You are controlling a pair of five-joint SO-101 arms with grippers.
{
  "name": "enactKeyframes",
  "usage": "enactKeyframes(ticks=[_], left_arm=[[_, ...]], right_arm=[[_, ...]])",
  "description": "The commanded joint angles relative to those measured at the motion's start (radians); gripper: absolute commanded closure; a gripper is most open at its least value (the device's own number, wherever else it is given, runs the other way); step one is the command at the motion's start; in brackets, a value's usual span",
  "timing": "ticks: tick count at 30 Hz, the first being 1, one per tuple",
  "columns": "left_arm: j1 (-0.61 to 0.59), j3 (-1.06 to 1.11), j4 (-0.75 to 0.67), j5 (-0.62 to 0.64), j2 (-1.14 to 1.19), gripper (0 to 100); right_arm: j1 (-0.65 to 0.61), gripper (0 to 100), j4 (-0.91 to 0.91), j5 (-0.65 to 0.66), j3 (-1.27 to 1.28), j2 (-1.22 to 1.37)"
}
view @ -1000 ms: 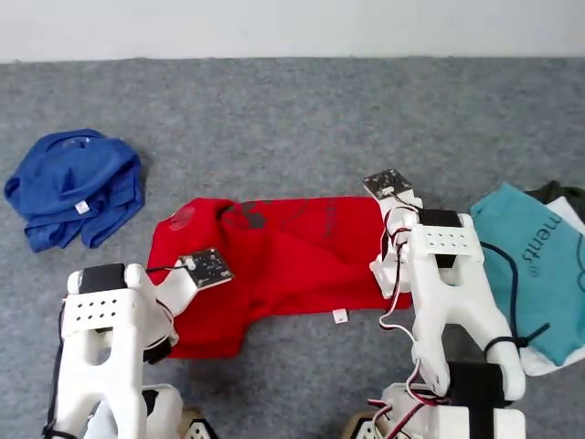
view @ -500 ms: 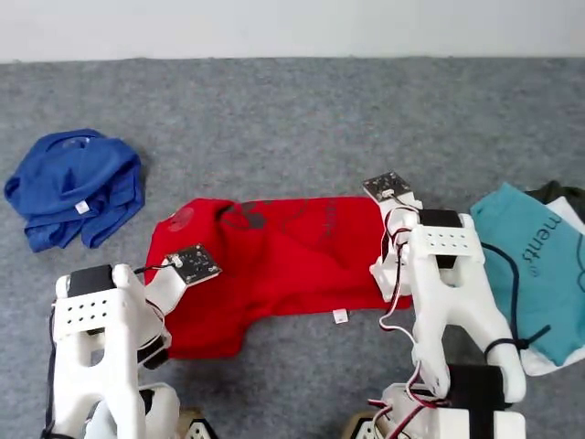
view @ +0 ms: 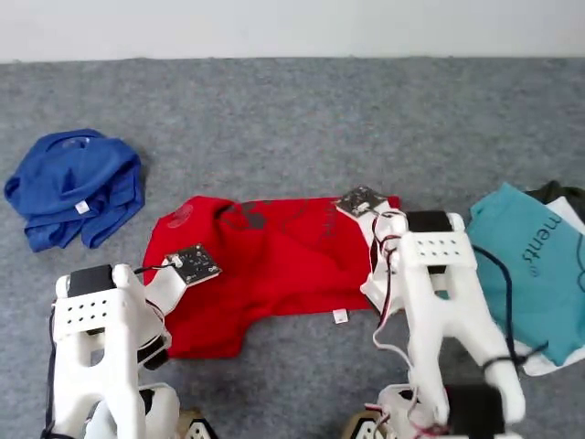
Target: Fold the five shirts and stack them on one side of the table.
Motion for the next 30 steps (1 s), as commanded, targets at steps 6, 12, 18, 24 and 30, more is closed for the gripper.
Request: enactKeyframes(ticks=[6, 12, 18, 24, 30], left_arm=[[-0.009, -0.01, -0.006, -0.011, -0.015, 91], [-0.009, -0.008, -0.006, -0.009, -0.015, 91], [-0.009, -0.007, -0.003, -0.009, -0.015, 91], [-0.009, -0.008, -0.008, 0.032, -0.012, 91], [-0.005, -0.008, -0.028, 0.069, -0.008, 91]], right_arm=[[-0.007, 79.8, 0.067, 0.012, -0.155, -0.292], [-0.007, 79.8, -0.222, -0.232, -0.193, -0.151], [0.001, 79.8, -0.503, -0.342, -0.236, 0.196], [0.068, 80.0, -0.496, -0.37, -0.381, 0.447], [0.107, 80.0, -0.444, -0.364, -0.453, 0.549]])
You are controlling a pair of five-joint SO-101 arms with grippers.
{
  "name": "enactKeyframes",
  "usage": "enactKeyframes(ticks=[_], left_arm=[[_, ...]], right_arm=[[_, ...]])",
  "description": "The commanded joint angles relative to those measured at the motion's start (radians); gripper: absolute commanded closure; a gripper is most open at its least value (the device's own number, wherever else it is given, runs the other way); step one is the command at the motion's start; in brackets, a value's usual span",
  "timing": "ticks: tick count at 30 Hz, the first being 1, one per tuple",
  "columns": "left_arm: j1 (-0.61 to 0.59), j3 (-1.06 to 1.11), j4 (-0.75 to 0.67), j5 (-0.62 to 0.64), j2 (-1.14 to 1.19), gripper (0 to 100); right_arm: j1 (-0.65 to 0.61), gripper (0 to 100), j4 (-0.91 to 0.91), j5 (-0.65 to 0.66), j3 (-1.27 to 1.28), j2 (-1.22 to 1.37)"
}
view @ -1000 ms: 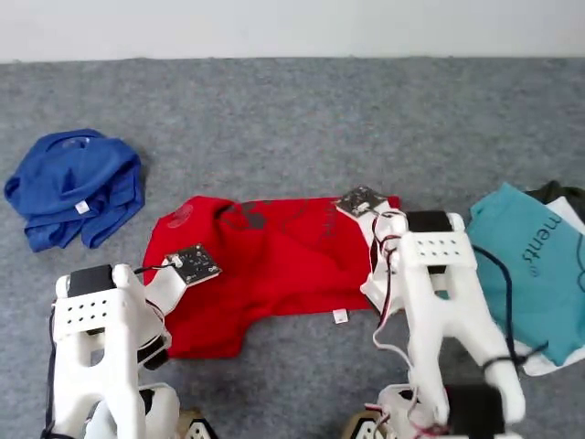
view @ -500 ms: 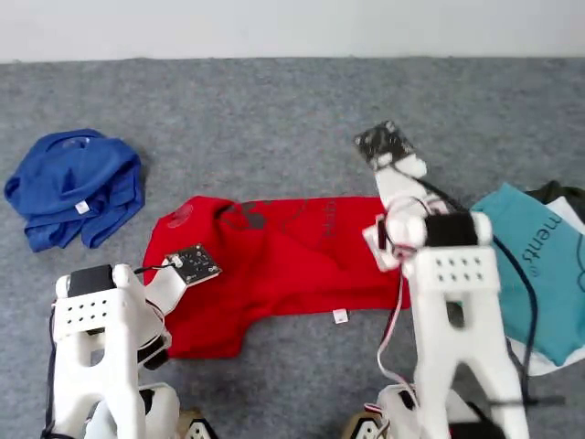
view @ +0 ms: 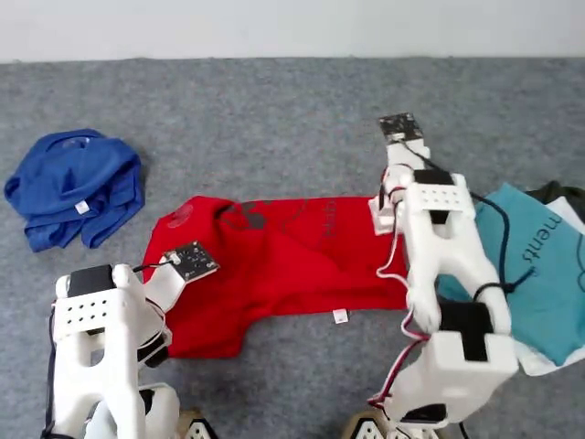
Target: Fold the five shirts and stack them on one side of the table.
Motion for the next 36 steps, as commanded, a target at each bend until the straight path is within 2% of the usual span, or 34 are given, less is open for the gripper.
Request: enactKeyframes(ticks=[1, 12, 17, 20, 23, 27, 31, 36], left_arm=[[-0.005, -0.008, -0.011, 0.02, -0.008, 91], [-0.008, -0.008, -0.011, 0.02, -0.008, 91], [-0.003, -0.008, -0.011, 0.02, -0.008, 91], [-0.008, -0.007, -0.011, 0.02, -0.008, 91], [-0.008, -0.007, -0.011, 0.02, -0.008, 91], [-0.005, -0.007, -0.011, 0.02, -0.008, 91], [-0.005, -0.007, -0.011, 0.02, -0.008, 91], [-0.005, -0.007, -0.011, 0.02, -0.008, 91]], right_arm=[[0.005, 80.0, 0.015, -0.006, -0.052, 0.03], [-0.085, 80.9, 0.008, -0.006, -0.057, 0.191], [-0.077, 99.5, 0.005, -0.005, -0.06, 0.193], [-0.074, 97.0, 0.021, -0.005, -0.084, 0.194], [-0.044, 98.8, 0.081, 0.002, -0.149, 0.194], [0.047, 98.8, 0.177, 0.103, -0.279, 0.202], [0.14, 98.8, 0.246, 0.144, -0.394, 0.203], [0.194, 98.8, 0.263, 0.176, -0.411, 0.205]])
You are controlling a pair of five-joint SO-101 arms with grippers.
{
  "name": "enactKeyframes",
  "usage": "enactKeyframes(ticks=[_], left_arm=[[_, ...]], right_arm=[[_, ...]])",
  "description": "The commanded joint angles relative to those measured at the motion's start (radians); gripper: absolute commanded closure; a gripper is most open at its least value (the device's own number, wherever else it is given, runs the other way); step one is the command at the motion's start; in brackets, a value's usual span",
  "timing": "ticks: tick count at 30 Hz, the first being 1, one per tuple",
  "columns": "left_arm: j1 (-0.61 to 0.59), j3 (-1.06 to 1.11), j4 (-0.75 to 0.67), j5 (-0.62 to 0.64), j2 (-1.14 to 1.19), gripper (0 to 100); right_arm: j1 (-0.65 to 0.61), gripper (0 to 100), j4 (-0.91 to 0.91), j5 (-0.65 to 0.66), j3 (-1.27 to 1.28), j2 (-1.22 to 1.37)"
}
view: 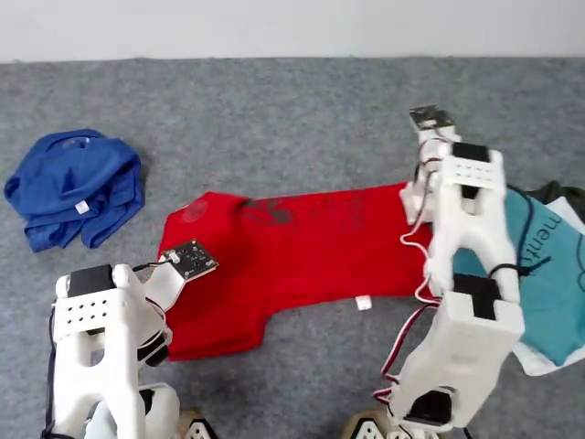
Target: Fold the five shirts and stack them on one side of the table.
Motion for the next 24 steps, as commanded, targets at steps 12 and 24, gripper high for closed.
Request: enactKeyframes(ticks=[12, 24], left_arm=[[0.002, -0.292, -0.374, 0.451, 0.0, 90], [0.152, -0.977, -0.092, 0.672, 0.68, 90]], right_arm=[[0.042, 98.8, 0.001, 0.023, 0.028, 0.035], [0.041, 98.8, 0.01, 0.023, 0.026, 0.074]])
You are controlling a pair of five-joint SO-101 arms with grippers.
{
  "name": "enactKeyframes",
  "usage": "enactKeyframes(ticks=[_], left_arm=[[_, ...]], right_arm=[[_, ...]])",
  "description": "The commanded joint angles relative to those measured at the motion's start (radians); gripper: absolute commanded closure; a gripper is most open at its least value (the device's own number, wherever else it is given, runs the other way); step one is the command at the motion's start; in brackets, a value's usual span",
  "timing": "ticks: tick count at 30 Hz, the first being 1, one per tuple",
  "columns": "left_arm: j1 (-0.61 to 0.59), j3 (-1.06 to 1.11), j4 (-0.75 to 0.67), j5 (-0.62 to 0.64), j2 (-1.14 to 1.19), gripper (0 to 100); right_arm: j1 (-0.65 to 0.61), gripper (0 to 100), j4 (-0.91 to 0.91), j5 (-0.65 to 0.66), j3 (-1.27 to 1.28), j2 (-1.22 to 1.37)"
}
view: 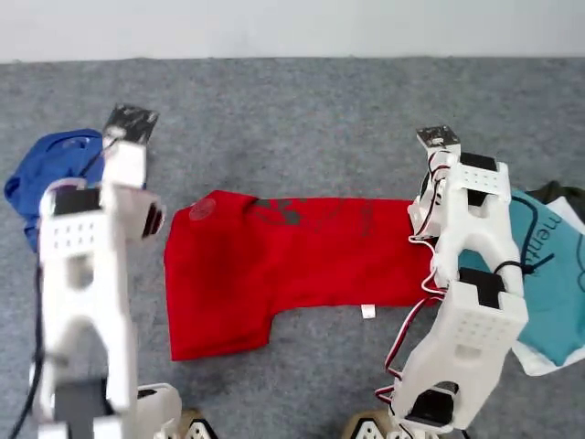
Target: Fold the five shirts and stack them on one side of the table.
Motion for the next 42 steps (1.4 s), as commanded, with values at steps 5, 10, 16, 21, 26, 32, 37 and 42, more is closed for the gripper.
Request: enactKeyframes(ticks=[5, 10, 16, 21, 26, 32, 37, 42], left_arm=[[0.118, -0.55, 0.241, 0.023, 0.505, 90], [0.114, -0.852, 0.302, 0.023, 0.775, 90], [0.114, -1.199, 0.351, 0.023, 1.02, 90], [0.12, -1.345, 0.393, 0.023, 1.221, 90], [0.123, -1.391, 0.405, 0.023, 1.304, 91], [0.152, -1.336, 0.407, 0.025, 1.231, 98], [0.138, -1.227, 0.407, 0.025, 1.076, 99], [0.143, -1.112, 0.405, 0.025, 0.907, 95]], right_arm=[[0.013, 98.8, 0.008, 0.011, -0.008, -0.007], [0.015, 98.8, 0.01, 0.011, -0.003, -0.007], [0.015, 98.8, 0.01, 0.009, -0.002, -0.007], [0.015, 98.8, 0.038, 0.009, -0.005, -0.01], [0.015, 98.8, 0.033, 0.009, -0.006, -0.007], [0.015, 98.8, 0.033, 0.009, -0.006, -0.007], [0.016, 98.8, 0.033, 0.009, -0.006, -0.007], [0.015, 98.8, 0.028, 0.009, -0.006, -0.005]])
